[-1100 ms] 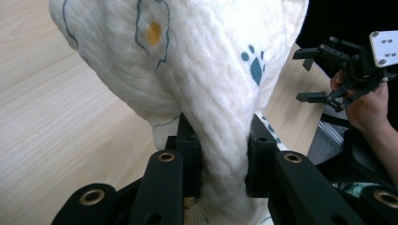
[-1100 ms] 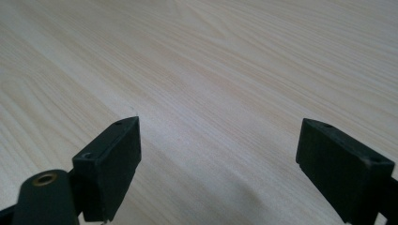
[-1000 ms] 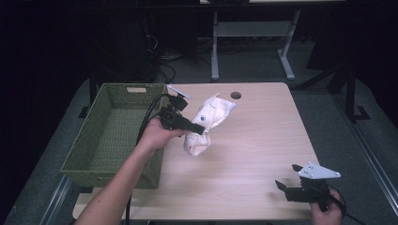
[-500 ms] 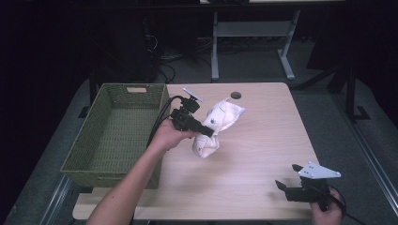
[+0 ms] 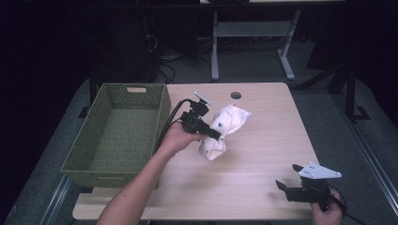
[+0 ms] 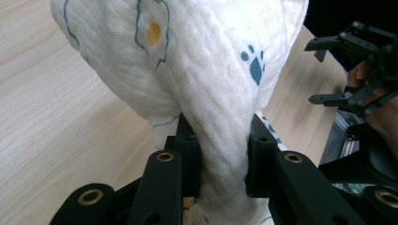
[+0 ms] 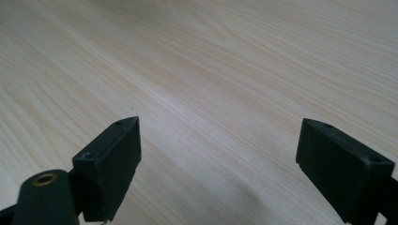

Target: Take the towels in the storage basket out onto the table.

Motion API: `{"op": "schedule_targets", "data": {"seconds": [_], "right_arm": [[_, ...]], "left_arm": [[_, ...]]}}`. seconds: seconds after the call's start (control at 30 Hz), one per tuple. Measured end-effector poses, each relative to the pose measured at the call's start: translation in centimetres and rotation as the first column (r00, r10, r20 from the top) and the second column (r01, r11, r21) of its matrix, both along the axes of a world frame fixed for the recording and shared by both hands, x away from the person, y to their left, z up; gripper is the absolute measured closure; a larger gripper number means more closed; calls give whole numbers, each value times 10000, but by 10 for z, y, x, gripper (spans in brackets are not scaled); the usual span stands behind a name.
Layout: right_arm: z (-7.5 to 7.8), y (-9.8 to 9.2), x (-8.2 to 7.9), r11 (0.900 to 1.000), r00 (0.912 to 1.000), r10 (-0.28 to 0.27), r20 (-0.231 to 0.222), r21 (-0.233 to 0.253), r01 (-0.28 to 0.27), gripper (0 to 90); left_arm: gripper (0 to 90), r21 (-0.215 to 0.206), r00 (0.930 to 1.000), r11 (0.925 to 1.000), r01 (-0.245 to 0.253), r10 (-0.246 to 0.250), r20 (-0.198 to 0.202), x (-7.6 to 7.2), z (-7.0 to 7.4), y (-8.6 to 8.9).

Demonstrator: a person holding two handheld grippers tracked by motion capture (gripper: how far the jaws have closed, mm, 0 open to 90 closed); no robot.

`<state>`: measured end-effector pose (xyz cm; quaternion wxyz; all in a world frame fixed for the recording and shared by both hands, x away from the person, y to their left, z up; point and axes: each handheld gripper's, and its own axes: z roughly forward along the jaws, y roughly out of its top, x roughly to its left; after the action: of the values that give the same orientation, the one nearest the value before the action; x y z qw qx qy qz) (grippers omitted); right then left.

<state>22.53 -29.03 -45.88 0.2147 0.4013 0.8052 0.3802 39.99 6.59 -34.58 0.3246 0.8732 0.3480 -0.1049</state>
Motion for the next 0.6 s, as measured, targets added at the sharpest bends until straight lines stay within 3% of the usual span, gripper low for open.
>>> {"op": "schedule_targets", "data": {"seconds": [0.6], "right_arm": [[0, -1, 0, 10000, 10000, 30, 46, -3, -30, 140]], "left_arm": [[701, 573, 9993, 9983, 93, -72, -373, 0, -38, -28]]}}
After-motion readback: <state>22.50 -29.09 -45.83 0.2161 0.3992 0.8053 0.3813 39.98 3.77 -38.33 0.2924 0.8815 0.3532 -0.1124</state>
